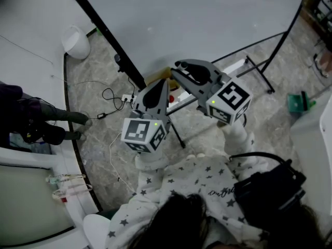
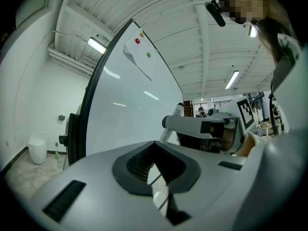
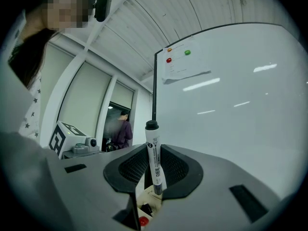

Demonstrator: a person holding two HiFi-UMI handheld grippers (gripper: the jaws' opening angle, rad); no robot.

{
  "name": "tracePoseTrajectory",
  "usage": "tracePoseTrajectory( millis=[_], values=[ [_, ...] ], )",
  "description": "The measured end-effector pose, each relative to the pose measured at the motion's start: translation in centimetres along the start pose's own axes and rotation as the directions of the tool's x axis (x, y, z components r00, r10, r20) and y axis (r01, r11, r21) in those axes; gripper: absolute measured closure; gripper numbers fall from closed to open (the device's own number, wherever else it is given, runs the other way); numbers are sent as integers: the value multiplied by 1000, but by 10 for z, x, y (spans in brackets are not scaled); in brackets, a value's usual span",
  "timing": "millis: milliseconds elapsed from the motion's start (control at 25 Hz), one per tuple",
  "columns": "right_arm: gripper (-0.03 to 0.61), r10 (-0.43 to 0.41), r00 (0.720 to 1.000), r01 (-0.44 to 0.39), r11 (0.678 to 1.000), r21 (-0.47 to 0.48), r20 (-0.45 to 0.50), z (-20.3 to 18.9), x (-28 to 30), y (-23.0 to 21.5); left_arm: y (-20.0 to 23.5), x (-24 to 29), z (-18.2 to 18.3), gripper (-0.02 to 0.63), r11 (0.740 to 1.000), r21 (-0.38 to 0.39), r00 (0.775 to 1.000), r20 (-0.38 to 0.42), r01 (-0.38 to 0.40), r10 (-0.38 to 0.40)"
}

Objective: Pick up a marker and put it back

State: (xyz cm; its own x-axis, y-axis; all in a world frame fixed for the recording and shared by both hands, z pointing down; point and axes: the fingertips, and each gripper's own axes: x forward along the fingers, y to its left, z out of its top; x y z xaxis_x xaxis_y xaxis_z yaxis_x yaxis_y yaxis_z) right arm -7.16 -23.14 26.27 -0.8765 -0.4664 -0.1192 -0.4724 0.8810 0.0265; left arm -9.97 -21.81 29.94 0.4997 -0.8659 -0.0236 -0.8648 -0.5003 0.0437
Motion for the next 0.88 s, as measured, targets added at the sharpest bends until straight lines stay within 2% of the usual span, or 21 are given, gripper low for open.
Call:
tracePoseTrajectory(
  millis=[320,560,880],
  values=[
    [495,33,998,-33,999,5,-49,-29,25,-9,19,13,-24,612,1000,-3,1000,-16,-10,10],
    [495,37,994,-31,998,62,-106,-67,35,-18,25,15,-35,612,999,-49,1000,-5,-13,12],
    [495,57,989,-42,993,112,-133,-105,42,-27,26,19,-52,612,997,-81,1000,-2,-20,20]
  ],
)
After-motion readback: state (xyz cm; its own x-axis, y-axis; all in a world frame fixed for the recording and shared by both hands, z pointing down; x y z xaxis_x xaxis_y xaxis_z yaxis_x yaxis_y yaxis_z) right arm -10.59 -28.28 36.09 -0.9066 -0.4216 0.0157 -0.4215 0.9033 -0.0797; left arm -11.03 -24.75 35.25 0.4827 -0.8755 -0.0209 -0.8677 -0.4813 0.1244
